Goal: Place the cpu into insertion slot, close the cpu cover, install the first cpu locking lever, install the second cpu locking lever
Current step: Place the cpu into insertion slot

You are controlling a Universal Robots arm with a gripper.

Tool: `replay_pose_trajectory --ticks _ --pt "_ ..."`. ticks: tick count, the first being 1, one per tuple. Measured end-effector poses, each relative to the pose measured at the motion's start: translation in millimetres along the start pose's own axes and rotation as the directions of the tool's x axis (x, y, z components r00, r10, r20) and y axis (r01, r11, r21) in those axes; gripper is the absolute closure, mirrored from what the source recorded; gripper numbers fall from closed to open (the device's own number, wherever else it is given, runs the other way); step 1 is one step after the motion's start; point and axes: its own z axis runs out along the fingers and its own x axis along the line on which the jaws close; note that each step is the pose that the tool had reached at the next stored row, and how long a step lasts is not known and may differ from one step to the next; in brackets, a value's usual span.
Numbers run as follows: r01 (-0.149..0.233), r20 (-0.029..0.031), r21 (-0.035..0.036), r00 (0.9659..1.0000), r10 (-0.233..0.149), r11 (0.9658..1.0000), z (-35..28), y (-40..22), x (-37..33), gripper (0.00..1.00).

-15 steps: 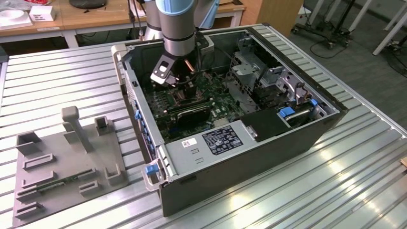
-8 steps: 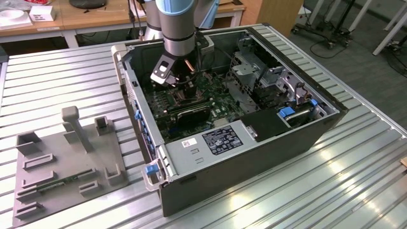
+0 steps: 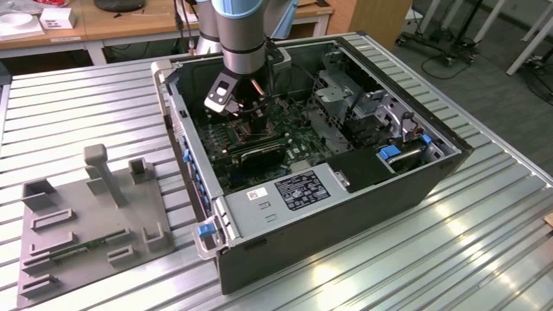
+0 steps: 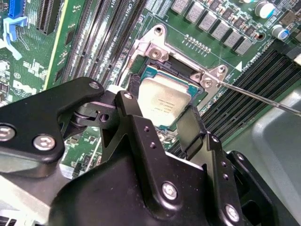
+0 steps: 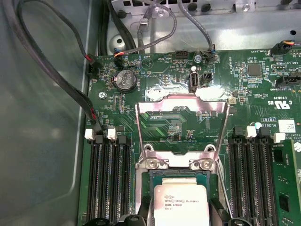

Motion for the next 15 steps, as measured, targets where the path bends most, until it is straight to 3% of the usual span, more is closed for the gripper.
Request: replay_pose_trajectory --ticks 15 --pt "0.000 0.0014 0.0025 1.0000 0.000 1.0000 1.2 -0.2 -0.1 0.42"
